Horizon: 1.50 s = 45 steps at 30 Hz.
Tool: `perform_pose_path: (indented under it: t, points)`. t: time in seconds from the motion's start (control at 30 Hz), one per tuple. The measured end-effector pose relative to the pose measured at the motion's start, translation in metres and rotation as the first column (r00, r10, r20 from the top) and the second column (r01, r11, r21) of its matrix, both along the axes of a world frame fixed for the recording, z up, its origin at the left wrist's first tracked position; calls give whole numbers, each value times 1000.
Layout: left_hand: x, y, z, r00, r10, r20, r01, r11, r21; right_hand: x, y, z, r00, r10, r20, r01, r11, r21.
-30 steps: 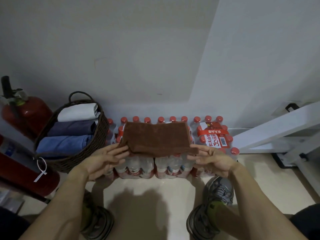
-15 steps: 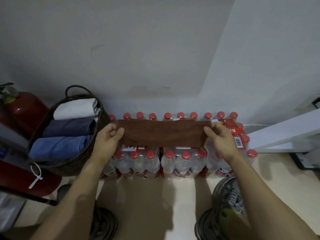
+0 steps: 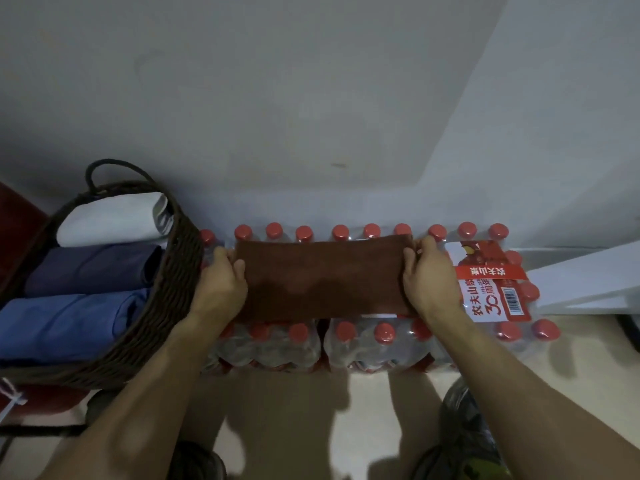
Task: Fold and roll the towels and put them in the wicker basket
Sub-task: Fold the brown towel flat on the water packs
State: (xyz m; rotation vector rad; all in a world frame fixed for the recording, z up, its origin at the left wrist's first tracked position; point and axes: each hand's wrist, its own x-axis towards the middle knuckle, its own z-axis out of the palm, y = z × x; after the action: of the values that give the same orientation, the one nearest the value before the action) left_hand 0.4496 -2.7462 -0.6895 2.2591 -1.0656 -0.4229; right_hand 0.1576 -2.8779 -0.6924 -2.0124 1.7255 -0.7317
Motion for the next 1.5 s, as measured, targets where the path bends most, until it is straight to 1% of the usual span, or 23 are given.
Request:
perform_pose_path:
  t: [0.13,0.23,0.3,0.37,0.4,0.43,0.47,0.53,0.6,0.7,0.87,0.9,0.97,1.03,1.1,1.13,1.17,1.2,1.27,1.33,1.4,1.5]
  points:
    - [-7,9,-5,992,26,125,-24,1000,-15,5,3,0,987,27,-156,-21,999,41]
    - [-12,9,-2,984,32,176,-27,999,-32,4,10,0,976,11,-217,2,998,63]
    - [-19,10,3,976,101,191,-86,993,-86,3,14,0,967,-1,-254,16,998,59]
    - [-28,11,6,935,124,332,-77,986,-151,1,15,0,956,-15,-293,39,996,74]
    - [-34,12,6,909,97,405,-30,985,-169,1,16,0,949,-21,-314,51,995,86]
    - [-40,11,5,895,47,445,31,986,-166,0,17,0,943,-29,-331,65,993,98]
    - [-44,9,2,891,-24,454,93,987,-131,0,18,-1,940,-39,-338,81,990,111]
    - [-50,6,-6,883,-186,430,203,979,6,-1,21,-1,939,-53,-341,107,984,141]
    - [-52,7,-17,840,-310,446,274,951,144,-2,24,1,932,-54,-357,118,980,159]
    - [-47,7,-25,795,-367,483,296,930,218,0,27,3,924,-45,-379,109,983,148]
    - [-48,6,-23,787,-390,479,292,918,267,3,27,6,978,-21,-209,63,978,197]
    - [-49,6,-23,787,-388,481,286,919,273,4,26,8,987,-18,-160,50,979,199]
    - [-50,7,-22,791,-379,481,280,922,267,5,24,14,1000,-16,1,15,976,219]
    - [-51,7,-21,800,-376,468,284,924,257,4,20,19,984,-69,163,14,948,317]
    - [-51,7,-20,804,-377,460,286,923,256,2,18,23,935,-187,300,23,879,476]
    - [-51,6,-20,804,-376,461,282,923,260,1,20,23,918,-236,318,27,839,544]
    - [-51,7,-21,803,-374,465,277,924,264,0,22,22,916,-252,311,28,817,577]
    - [-51,7,-21,801,-371,471,272,925,267,-1,23,20,919,-253,303,36,818,574]
    - [-51,7,-22,797,-370,477,269,925,269,0,25,18,903,-262,341,54,856,514]
    - [-50,6,-23,799,-379,468,278,921,272,2,24,19,921,-216,325,47,888,457]
    - [-49,7,-24,791,-403,460,295,910,291,2,21,20,930,-193,313,28,885,464]
    - [-53,11,-28,776,-421,469,310,903,296,-5,17,22,903,-231,363,32,878,478]
